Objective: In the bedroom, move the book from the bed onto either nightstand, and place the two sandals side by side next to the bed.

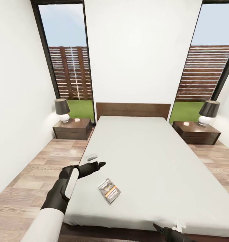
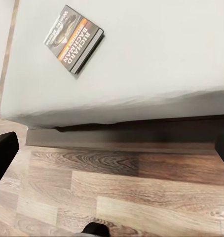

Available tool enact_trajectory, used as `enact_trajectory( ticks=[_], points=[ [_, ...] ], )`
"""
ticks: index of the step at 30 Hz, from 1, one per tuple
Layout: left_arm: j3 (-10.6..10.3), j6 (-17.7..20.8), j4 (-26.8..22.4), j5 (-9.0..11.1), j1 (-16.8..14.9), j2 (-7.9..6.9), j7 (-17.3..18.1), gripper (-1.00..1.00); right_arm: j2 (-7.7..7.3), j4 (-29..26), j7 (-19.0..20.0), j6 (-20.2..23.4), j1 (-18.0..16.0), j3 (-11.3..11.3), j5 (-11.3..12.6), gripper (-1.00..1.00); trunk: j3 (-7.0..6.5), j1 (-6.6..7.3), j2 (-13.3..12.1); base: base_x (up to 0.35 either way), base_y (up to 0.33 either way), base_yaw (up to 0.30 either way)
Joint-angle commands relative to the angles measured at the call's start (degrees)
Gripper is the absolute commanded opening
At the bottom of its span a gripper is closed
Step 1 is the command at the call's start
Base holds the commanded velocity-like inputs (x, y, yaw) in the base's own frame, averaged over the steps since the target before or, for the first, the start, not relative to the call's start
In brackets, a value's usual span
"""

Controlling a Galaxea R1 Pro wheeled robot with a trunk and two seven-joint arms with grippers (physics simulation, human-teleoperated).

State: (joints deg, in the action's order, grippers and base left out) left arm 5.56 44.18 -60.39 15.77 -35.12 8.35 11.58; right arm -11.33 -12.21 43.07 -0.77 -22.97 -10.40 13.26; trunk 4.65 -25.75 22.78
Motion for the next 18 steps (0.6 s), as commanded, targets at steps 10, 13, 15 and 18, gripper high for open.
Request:
enact_trajectory(
  ticks=[10,13,15,18],
  points=[
    [1.2,-8.8,0.4,3.0,0.0,0.1,0.0,1.0,-0.1,0.1,0.4,0.5,-0.1,-0.1,0.4,1.0,1.0,-0.04,0.1,0.0,0.0,0.0],
    [1.4,-9.1,0.5,4.7,0.1,0.08,0.0,1.0,-0.1,0.1,0.3,0.5,-0.1,-0.1,0.3,1.0,1.27,-0.04,0.1,0.0,0.0,0.0],
    [1.4,-9.2,0.5,5.1,0.0,0.05,0.0,1.0,-0.1,0.1,0.1,0.4,-0.1,-0.1,0.2,1.0,1.45,-0.04,0.1,0.0,0.0,0.0],
    [1.4,-9.2,0.5,5.3,0.1,0.08,0.0,1.0,-0.1,0.1,0.0,0.4,-0.1,-0.1,0.2,1.0,1.72,-0.04,0.1,0.0,0.0,0.0]
  ],
)
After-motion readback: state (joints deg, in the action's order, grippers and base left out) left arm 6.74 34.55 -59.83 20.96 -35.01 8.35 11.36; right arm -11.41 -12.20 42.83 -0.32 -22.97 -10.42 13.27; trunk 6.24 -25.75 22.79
